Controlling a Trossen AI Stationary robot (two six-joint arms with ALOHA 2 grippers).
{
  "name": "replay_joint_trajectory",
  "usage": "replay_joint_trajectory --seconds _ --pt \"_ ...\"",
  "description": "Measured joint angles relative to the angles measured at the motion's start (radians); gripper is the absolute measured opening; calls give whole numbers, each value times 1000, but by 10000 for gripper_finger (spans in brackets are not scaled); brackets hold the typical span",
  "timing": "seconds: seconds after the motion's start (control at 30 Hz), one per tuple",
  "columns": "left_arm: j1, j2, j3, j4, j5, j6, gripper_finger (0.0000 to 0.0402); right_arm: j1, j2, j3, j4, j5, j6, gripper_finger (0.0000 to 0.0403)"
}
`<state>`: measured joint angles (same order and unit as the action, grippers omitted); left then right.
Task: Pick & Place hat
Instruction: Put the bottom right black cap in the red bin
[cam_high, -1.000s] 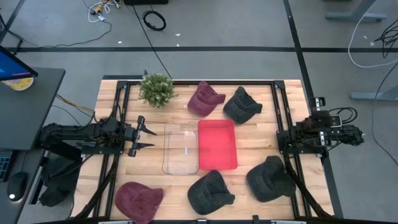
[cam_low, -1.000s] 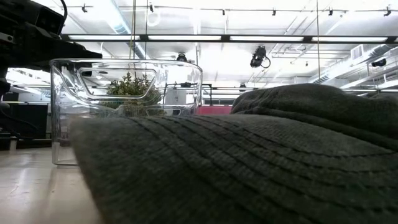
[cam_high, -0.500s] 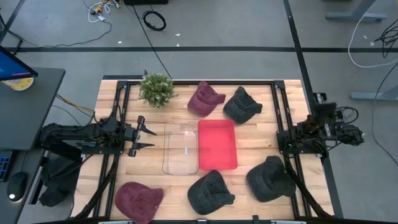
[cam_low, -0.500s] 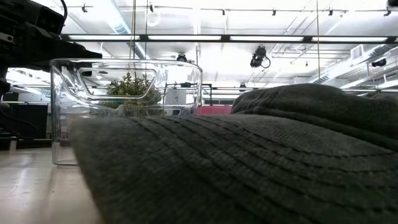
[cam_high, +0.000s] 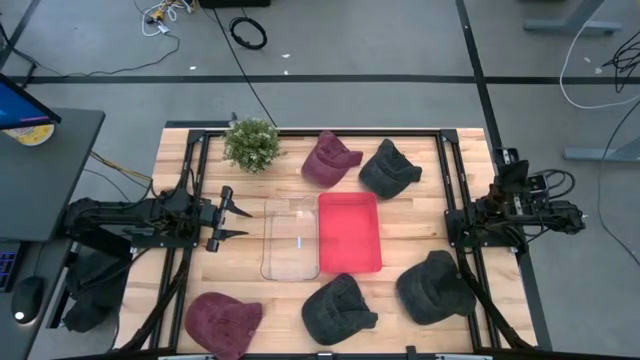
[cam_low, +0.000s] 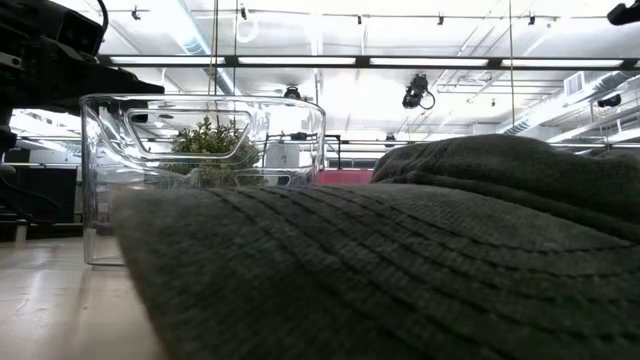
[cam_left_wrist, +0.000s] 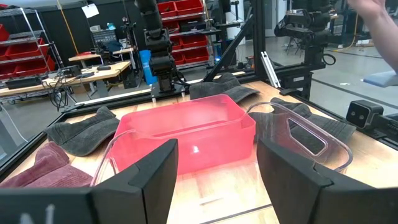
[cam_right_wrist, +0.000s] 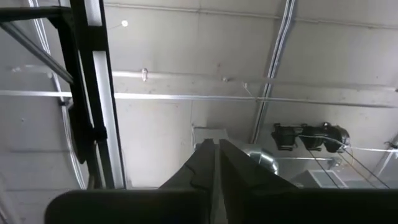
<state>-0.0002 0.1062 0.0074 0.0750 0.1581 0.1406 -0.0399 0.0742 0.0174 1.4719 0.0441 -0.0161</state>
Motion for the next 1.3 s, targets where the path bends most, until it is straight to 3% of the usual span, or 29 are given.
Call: replay_joint_trajectory --seconds 0.13,0.23,0.3,0.47,0.6,0.73,0.93,1.3 --pt "0 0 0 0 0 0 222 0 0 10 -4 0 67 27" --pt "0 0 0 0 0 0 222 0 0 68 -111 -17 124 27" --pt "0 0 0 0 0 0 222 0 0 146 -307 -66 136 27" --pt "0 0 0 0 0 0 222 0 36 444 -997 -124 124 27" --pt "0 0 0 0 0 0 222 0 97 611 -1275 -123 96 27" --pt "0 0 0 0 0 0 222 0 140 675 -1352 -148 134 27" --pt "0 0 0 0 0 0 222 0 214 702 -1357 -275 86 27" --pt "0 0 0 0 0 0 222 0 367 795 -1445 -299 77 27"
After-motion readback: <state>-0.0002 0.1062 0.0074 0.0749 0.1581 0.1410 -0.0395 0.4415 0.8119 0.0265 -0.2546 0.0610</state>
